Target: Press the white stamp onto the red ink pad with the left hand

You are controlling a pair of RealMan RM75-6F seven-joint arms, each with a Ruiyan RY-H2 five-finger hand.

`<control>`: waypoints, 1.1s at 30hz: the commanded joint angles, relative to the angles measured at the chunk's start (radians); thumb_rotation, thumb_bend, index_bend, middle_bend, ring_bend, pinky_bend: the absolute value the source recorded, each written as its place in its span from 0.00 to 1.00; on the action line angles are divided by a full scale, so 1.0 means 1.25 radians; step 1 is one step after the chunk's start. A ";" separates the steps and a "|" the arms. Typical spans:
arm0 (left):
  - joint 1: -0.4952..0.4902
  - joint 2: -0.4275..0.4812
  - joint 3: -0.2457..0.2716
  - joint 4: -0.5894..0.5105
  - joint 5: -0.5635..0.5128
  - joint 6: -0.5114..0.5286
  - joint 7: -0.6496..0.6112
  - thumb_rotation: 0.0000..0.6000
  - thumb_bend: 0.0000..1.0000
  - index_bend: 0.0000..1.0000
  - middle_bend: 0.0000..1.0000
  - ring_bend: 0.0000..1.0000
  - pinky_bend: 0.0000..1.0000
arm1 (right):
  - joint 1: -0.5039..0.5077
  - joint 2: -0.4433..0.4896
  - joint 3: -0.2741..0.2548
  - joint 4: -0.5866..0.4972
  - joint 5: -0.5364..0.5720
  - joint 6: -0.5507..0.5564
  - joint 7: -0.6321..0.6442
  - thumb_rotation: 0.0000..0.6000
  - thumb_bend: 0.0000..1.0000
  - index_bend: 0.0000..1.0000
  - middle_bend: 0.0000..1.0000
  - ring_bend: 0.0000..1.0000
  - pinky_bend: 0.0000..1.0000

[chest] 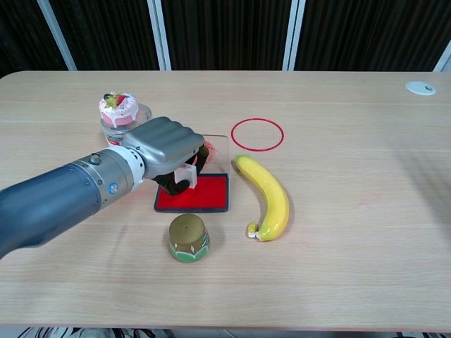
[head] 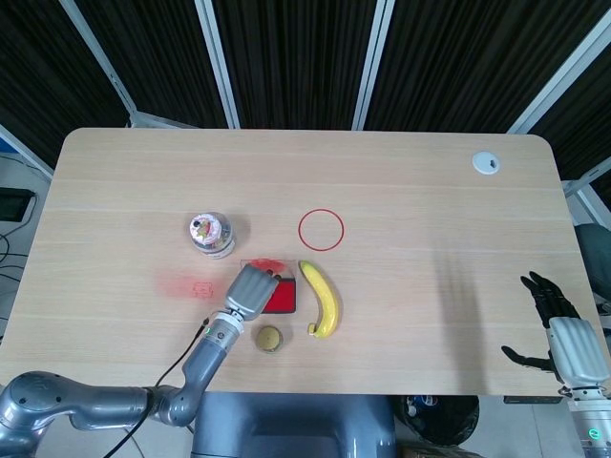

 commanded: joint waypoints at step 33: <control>-0.012 0.011 0.009 -0.026 -0.004 0.019 0.008 1.00 0.53 0.75 0.75 0.61 0.66 | 0.000 0.001 0.000 -0.003 0.002 -0.002 -0.001 1.00 0.09 0.00 0.00 0.00 0.18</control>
